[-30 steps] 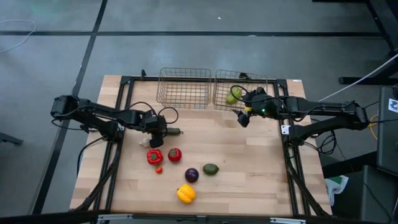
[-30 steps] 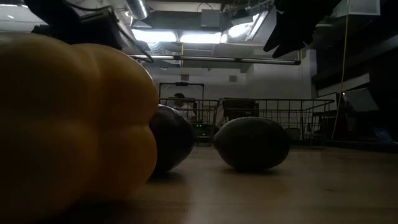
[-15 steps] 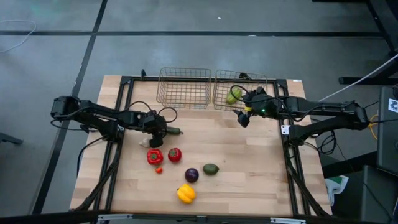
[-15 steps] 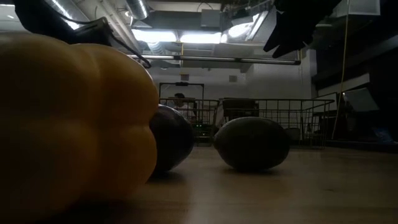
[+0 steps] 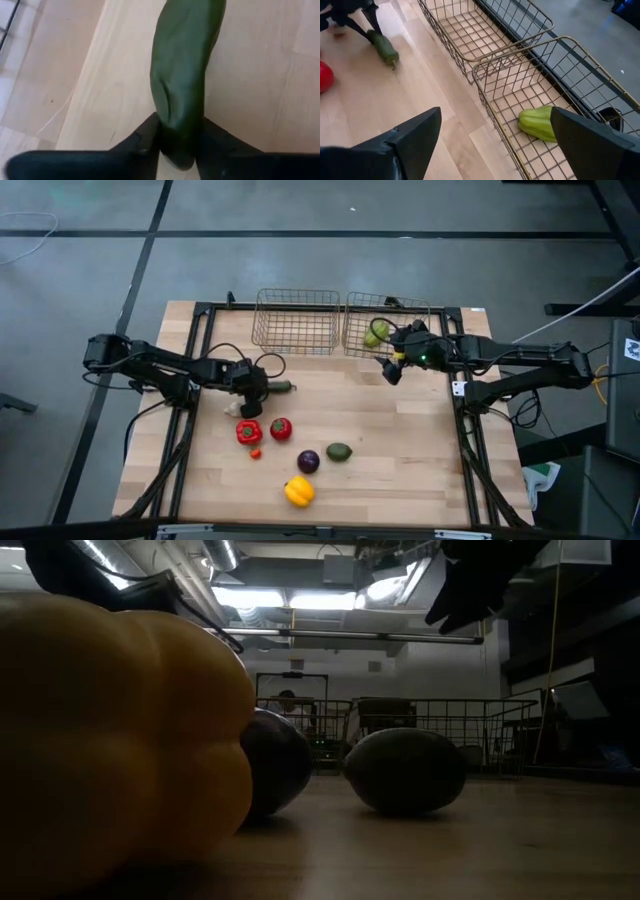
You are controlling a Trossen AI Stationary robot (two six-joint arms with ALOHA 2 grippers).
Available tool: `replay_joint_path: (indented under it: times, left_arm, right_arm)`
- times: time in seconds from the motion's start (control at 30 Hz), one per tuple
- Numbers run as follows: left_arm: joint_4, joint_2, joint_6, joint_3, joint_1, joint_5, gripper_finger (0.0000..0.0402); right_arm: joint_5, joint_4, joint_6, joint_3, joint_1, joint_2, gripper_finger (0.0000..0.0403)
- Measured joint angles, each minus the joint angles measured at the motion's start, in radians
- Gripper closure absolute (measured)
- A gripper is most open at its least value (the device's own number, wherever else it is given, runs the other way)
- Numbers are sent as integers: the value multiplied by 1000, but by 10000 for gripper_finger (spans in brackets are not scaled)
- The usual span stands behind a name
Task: Sort produce into baskets
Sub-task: Put the green pepper into the right gold wire basket
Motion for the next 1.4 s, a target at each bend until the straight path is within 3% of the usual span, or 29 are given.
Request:
replay_joint_path:
  times: [0.6,0.87,1.1,1.4]
  left_arm:
    - [14,0,-9,267,1,-11,321]
    - [411,18,52,298,14,-11,317]
    - [746,148,39,318,80,-11,320]
    - [748,449,27,601,171,-10,313]
  right_arm:
    - [0,-3,-102,0,0,0,29]
    - [0,22,-102,0,0,0,29]
    - [0,63,-104,0,0,0,29]
    - [0,100,-153,0,0,0,29]
